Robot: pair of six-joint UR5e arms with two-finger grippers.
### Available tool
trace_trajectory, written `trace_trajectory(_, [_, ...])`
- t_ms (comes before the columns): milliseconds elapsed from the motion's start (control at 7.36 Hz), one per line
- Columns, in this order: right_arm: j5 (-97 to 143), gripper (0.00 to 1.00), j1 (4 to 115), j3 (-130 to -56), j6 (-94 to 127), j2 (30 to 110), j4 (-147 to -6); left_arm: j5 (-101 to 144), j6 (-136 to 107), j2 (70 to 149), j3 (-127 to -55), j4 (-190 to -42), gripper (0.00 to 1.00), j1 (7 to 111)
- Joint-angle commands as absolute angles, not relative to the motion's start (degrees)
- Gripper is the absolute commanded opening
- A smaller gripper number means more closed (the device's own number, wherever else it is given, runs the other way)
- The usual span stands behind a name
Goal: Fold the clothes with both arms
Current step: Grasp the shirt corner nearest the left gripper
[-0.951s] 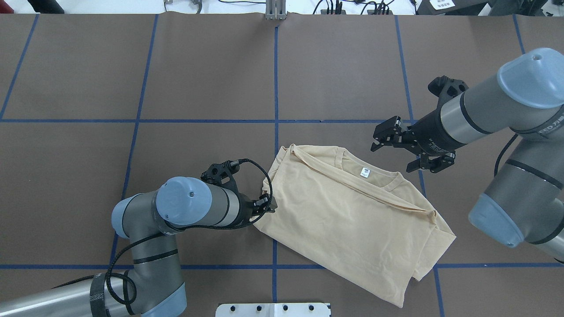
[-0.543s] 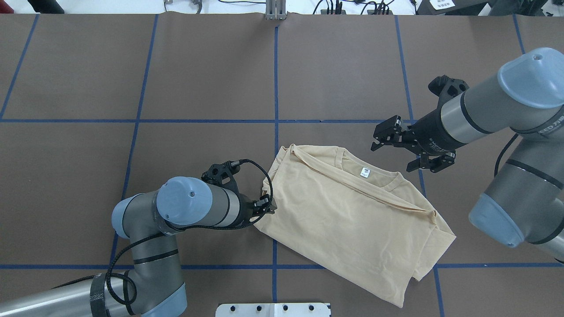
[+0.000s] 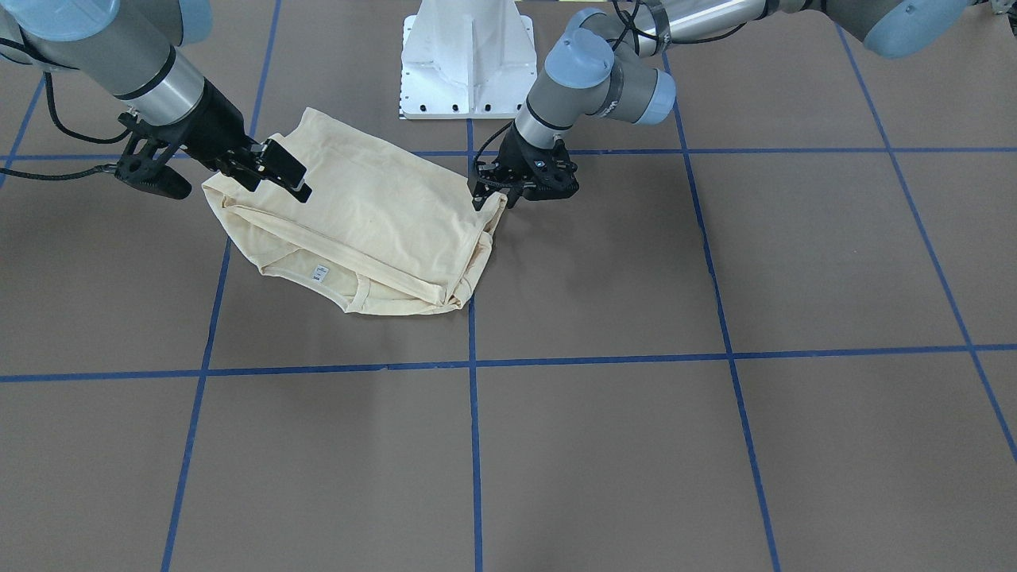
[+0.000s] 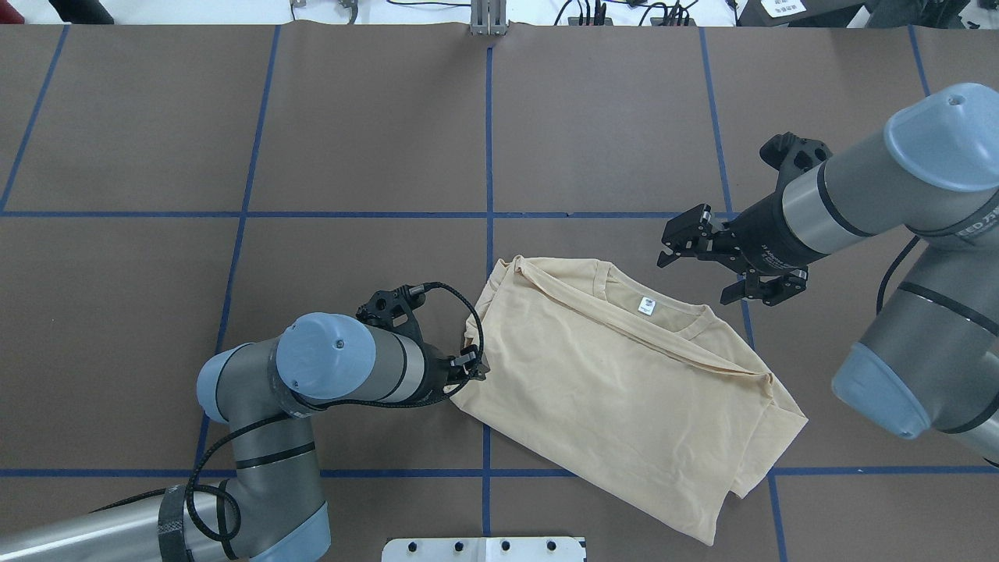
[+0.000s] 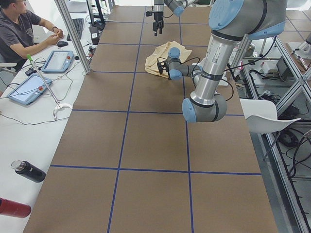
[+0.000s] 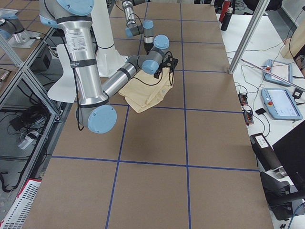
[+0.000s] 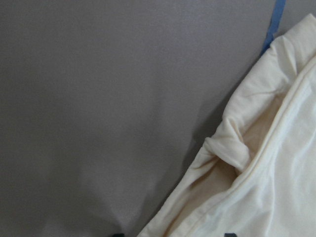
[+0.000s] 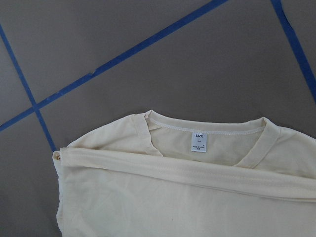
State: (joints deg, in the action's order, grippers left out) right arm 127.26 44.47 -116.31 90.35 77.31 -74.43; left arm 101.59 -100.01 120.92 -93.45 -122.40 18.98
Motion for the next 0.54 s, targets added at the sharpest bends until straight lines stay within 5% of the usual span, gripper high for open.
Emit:
trace_trajectory(0, [127.27,1.0,44.47,-116.45,90.35,77.26,-74.44,101.6,-100.02,121.11,-93.95,-121.47,0.56,18.98])
trace_trajectory(272, [127.27,1.0,44.47,-116.46,90.35,77.26,-74.44,101.69,-100.02,121.11,-93.96,-121.46,0.41,18.98])
trace_trajectory(408, [127.27,1.0,44.47,-116.37,90.35,77.34,-74.44,101.78,-100.72,121.2,-93.96,-121.38,0.22,18.98])
